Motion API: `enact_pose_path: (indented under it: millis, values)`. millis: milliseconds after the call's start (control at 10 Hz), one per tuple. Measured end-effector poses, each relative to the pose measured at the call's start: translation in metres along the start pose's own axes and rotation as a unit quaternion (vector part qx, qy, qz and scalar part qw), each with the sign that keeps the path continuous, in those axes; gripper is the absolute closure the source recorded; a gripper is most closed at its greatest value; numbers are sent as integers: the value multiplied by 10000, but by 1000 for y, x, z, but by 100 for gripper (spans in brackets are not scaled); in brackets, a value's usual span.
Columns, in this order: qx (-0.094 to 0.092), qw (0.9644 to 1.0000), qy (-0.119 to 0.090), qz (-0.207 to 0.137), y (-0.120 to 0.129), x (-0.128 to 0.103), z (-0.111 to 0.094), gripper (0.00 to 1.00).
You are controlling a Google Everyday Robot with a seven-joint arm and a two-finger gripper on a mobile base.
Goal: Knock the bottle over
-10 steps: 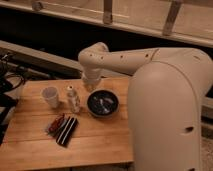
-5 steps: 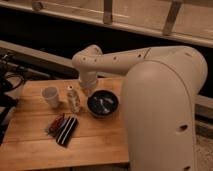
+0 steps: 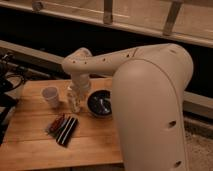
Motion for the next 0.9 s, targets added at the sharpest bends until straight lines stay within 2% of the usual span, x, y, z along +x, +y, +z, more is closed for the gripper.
enact_pose_path:
  millis: [200,400,500,700,800,900]
  values:
    - [-41,10000,-53,57,0,-5,-1,98]
    - [-138,9996,-94,226,1,-32,2,98]
    - [-207,9991,-135,331,-5,-52,4,98]
    - [-438,9972,-220,570,-11,-92,9,98]
    - [-558,9961,-259,640,-9,-104,10,98]
    - [-812,9934,-323,745,-2,-120,12,98]
